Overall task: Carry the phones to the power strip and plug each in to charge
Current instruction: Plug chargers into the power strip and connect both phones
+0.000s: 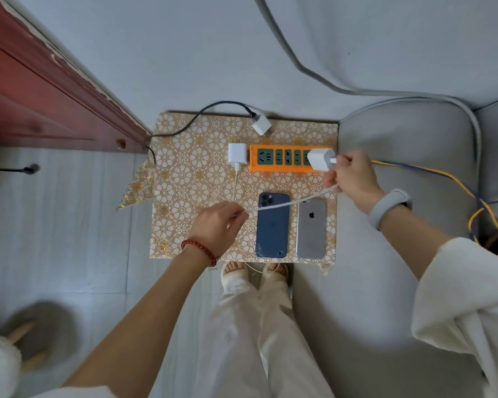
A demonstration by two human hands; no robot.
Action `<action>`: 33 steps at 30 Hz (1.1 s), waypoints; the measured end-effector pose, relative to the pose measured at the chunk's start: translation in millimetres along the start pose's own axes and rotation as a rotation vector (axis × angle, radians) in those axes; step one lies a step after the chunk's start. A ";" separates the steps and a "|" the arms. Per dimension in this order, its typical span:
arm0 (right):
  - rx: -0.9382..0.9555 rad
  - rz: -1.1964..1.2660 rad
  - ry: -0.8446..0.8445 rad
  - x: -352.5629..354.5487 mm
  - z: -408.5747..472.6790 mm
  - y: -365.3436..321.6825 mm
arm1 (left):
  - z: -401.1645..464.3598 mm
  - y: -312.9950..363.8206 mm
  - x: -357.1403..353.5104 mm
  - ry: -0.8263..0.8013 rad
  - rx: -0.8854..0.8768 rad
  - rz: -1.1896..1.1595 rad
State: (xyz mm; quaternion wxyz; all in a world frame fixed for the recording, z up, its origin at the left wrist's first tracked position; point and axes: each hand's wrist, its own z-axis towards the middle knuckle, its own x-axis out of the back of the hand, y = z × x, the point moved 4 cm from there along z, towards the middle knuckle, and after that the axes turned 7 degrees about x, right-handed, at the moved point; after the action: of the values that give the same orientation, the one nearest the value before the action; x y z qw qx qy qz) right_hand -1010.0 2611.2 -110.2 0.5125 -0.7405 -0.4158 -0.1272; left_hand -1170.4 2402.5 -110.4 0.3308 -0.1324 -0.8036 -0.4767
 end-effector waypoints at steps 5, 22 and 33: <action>0.000 -0.039 0.019 10.5 15.6 14.9 | 11.9 19.8 -7.7 0.142 0.069 -0.039; 0.166 -0.256 -0.067 8.3 40.1 12.9 | 18.1 10.8 -23.5 0.246 0.352 0.040; 0.196 -0.024 -0.137 -4.8 43.3 -6.4 | 16.0 -7.3 -16.3 0.284 0.434 0.001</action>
State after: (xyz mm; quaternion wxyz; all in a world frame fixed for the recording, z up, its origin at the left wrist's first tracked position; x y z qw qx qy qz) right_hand -1028.0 2647.2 -128.1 0.5513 -0.6888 -0.4689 -0.0412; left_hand -1168.6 2414.1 -131.4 0.4612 0.0096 -0.8324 -0.3070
